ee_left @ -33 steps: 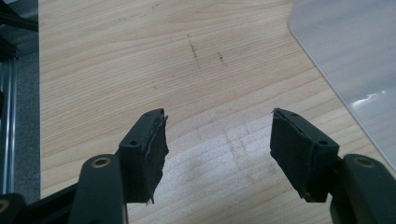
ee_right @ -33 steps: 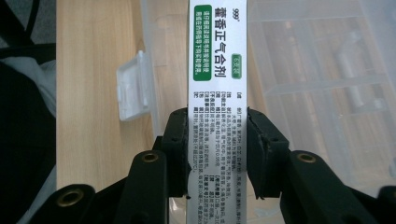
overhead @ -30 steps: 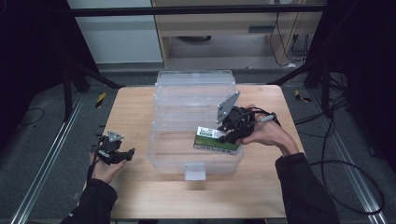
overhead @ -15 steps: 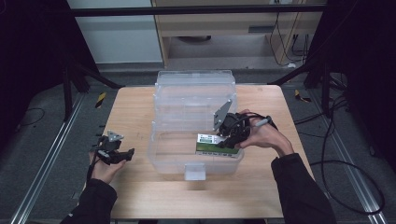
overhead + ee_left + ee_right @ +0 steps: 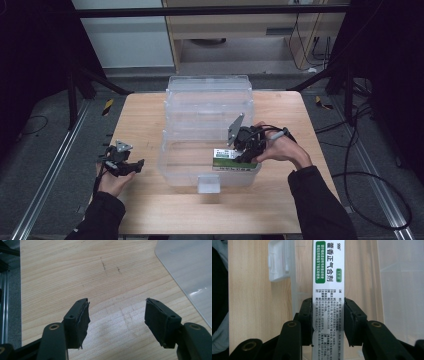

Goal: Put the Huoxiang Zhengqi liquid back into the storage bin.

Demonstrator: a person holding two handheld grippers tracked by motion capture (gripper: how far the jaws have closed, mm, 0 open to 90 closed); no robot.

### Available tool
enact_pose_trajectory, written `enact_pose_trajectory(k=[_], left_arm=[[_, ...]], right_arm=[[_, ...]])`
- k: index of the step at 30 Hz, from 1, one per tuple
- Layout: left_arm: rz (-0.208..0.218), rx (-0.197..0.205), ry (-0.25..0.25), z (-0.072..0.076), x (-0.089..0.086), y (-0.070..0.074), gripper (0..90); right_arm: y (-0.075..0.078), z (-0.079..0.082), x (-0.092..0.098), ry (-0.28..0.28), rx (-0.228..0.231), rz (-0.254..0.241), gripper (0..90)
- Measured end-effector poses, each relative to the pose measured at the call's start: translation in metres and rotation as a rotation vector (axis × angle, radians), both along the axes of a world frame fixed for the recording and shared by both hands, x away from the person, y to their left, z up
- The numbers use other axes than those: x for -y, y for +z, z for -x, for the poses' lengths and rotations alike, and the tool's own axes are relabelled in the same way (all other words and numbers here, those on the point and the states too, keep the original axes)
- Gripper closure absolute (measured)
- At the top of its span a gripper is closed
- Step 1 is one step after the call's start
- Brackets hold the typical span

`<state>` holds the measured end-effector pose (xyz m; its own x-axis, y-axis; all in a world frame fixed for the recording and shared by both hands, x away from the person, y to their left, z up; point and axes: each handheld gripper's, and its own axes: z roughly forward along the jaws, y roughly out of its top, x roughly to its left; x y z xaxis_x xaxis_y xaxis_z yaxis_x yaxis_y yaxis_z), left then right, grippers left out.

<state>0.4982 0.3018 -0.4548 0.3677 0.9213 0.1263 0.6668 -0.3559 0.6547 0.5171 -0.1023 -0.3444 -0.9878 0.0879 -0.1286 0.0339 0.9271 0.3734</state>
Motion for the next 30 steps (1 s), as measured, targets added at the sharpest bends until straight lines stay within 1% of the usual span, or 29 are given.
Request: enact_pose_trajectory(k=[2,5,11,17,23,24,28,30], left_arm=[[0.0,0.0,0.0,0.0,0.0,0.0,35.6],[0.0,-0.001,-0.001,0.0,0.0,0.0,35.6],[-0.001,-0.001,-0.002,0.0,0.0,0.0,35.6],[-0.002,-0.002,-0.005,0.0,0.001,0.0,35.6],[-0.002,-0.002,-0.005,0.0,0.001,-0.001,35.6],[-0.002,-0.002,-0.005,0.0,0.001,-0.001,35.6],[-0.004,-0.003,-0.007,0.0,0.001,-0.001,35.6],[-0.005,-0.003,-0.006,0.0,0.001,-0.001,35.6]], right_arm=[[-0.002,-0.001,0.0,0.014,0.001,0.007,63.3],[-0.006,-0.001,-0.001,0.015,-0.002,0.016,63.3],[-0.01,-0.001,-0.003,0.012,-0.008,0.042,63.2],[-0.015,-0.002,-0.006,0.007,-0.006,0.057,63.2],[-0.019,-0.004,-0.009,0.005,-0.017,0.082,63.0],[-0.02,-0.004,-0.009,-0.004,-0.018,0.08,62.9],[-0.023,-0.004,-0.009,-0.005,-0.021,0.082,62.8],[-0.024,-0.004,-0.008,-0.013,-0.03,0.081,63.2]])
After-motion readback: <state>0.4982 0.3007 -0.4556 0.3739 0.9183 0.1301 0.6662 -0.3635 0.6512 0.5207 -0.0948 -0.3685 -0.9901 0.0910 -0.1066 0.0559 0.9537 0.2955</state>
